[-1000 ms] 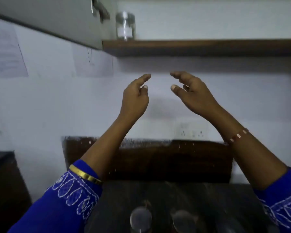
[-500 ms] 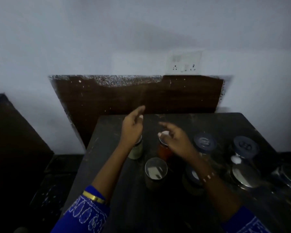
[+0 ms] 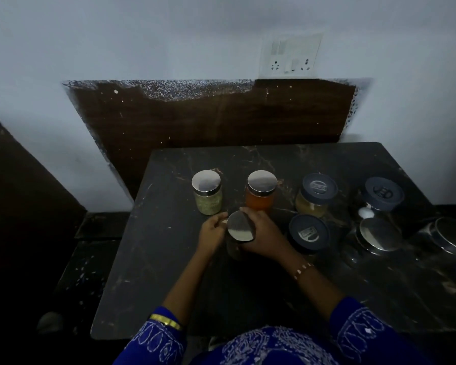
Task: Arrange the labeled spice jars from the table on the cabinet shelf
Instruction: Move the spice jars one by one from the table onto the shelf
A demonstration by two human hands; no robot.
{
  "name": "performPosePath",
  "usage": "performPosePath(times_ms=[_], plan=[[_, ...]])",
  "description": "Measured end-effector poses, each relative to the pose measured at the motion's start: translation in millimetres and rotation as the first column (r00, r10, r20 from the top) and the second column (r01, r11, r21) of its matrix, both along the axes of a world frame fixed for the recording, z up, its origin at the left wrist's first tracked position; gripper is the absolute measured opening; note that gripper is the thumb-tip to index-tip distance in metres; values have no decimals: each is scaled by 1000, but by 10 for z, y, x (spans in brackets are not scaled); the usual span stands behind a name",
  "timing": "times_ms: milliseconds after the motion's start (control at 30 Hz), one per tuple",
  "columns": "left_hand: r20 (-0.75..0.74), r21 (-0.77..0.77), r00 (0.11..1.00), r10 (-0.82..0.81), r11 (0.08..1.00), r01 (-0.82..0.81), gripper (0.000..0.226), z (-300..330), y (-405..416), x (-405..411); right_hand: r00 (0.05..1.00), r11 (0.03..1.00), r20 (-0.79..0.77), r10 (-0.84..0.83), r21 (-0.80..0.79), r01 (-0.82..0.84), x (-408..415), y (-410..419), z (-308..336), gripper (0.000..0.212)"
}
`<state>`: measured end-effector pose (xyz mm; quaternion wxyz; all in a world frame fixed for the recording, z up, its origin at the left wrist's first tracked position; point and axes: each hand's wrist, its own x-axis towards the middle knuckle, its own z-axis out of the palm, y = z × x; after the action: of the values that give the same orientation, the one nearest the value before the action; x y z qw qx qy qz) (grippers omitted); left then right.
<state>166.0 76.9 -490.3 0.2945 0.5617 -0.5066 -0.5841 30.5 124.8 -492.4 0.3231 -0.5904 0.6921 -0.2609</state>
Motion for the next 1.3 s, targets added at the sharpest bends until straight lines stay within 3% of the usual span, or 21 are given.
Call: performPosePath(times_ms=[67,167,267,367,467,567,667,733,800,867,933,1000,1067,1200,1300], plan=[[-18,2,1000,-1,1000,1,31,15,57,32,994,995,76,-73,-58,77,-26,9,45,90],[-86,-50,996,-4,999,-1,30,128,97,66,924,970,333,-188,-83,228,-83,-10,228,80],[-190,-115,980,-53,993,31,28,341,130,53,789,941,555,-264,-30,336,-116,-62,497,49],[-300,-157,946,-125,984,81,29,542,136,21,707,898,631,-319,-38,439,-101,-109,725,17],[-296,-158,924,-242,966,202,55,655,116,-20,643,863,677,-359,-21,505,-97,-129,860,19],[-420,-72,881,-218,976,207,52,720,55,-39,613,874,714,-339,-2,485,-164,-108,951,19],[-732,111,674,-100,958,263,51,759,-30,0,631,915,746,-212,-74,396,-265,-71,1029,25],[-823,169,567,-36,937,305,55,740,-69,21,665,940,733,-144,-109,323,-297,-53,1057,33],[-846,203,533,-5,922,330,59,731,-58,-9,679,961,727,-102,-105,257,-274,-47,1053,47],[-828,214,560,-16,914,343,57,741,-39,-76,644,964,761,-81,-105,245,-197,-39,1044,58],[-761,195,646,-60,929,315,49,742,-51,-125,586,941,806,-81,-132,312,-136,-37,1044,55],[-602,117,789,-122,964,238,39,741,-77,-159,579,901,805,-131,-147,407,-107,-50,1041,53],[-405,5,895,-186,979,206,33,780,-75,-184,639,862,742,-205,-173,477,-85,-71,1031,55],[-333,-92,924,-186,982,165,36,857,-11,-202,709,826,660,-250,-238,512,-33,-100,1034,56],[-327,-168,919,-222,970,175,39,905,-3,-198,685,837,683,-252,-201,509,-55,-116,1063,44]])
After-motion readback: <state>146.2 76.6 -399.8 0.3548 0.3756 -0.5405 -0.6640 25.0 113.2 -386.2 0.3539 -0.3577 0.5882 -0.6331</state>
